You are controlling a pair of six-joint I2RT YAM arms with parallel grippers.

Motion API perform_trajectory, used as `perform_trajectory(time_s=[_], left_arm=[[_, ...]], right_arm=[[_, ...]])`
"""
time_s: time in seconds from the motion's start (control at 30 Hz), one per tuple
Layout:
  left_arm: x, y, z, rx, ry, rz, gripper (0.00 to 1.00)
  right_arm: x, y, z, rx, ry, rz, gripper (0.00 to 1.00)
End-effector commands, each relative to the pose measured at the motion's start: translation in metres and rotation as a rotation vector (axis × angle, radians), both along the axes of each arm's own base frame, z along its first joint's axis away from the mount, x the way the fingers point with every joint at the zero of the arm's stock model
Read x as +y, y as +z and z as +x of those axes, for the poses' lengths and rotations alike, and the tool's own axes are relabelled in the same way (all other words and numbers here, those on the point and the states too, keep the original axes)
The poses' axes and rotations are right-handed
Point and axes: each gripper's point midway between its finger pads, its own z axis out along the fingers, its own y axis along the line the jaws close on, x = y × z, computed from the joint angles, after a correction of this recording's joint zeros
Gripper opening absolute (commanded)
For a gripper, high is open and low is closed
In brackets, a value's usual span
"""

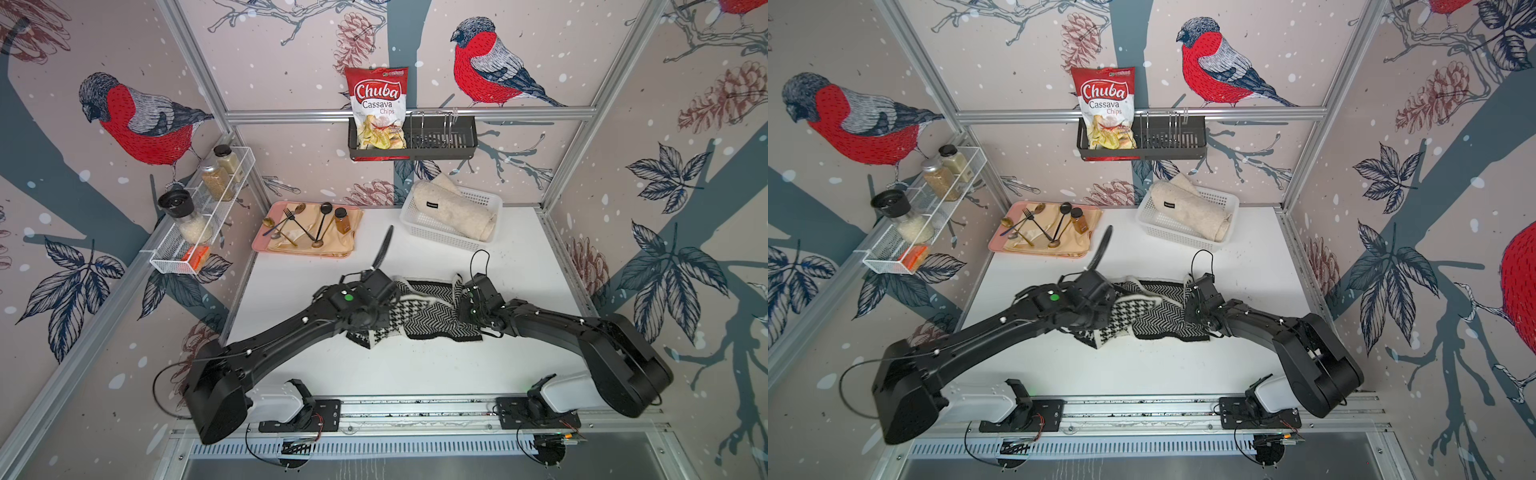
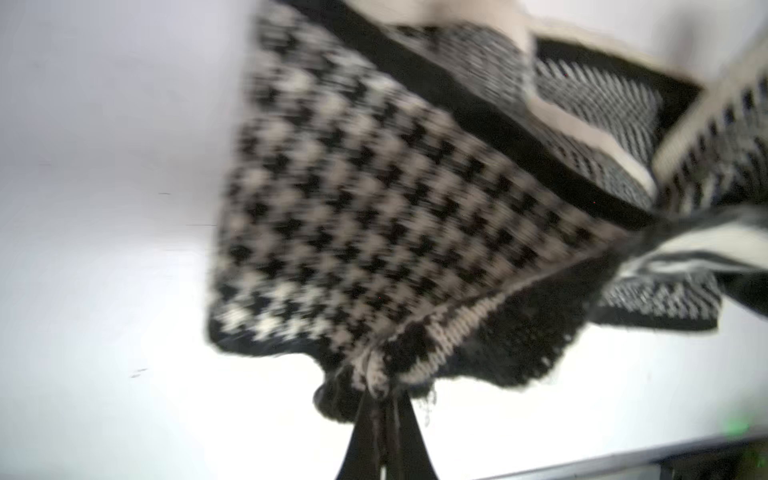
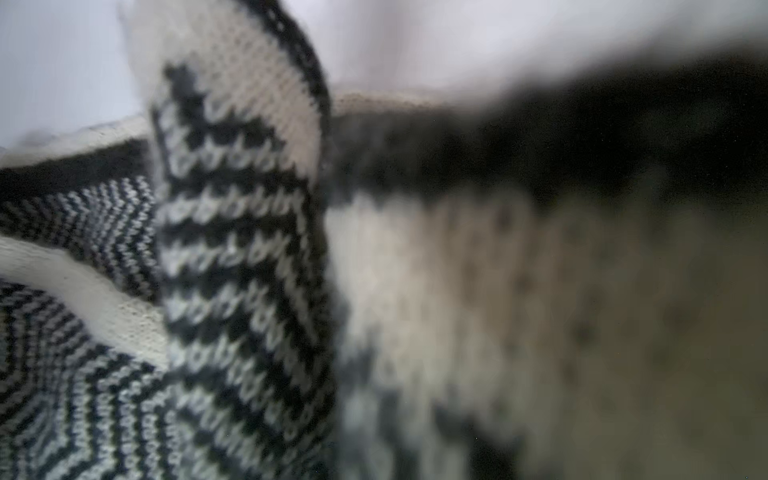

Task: Roll up the scarf and place it into the basket
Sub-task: Flatten out the scarf at the center of the board.

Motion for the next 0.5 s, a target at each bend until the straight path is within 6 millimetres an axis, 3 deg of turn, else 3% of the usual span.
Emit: perform_trajectory(time_s=[0.0,0.07,0.23,0.47], left_arm=[[0.067,-0.010,0.001,0.033,0.117,0.095,0.00],[0.100,-0.008,0.008,0.026,0.237,0.108,0.00],[0.154,0.022,0.035,-0.080,0.432,0.151,0.00],[0.182,0.025,0.066,-0.102,0.546,0.104,0.00]], right_arm=[[-0.044,-0.002,-0.021,0.070,-0.082,-0.197,0.00],[-0.048,0.006,-0.019,0.055,-0.092,-0.216,0.01],[-0.061,0.016,-0.015,0.041,-0.135,-0.282,0.01],[-0.081,0.050,0.001,-0.023,-0.200,-0.401,0.02]])
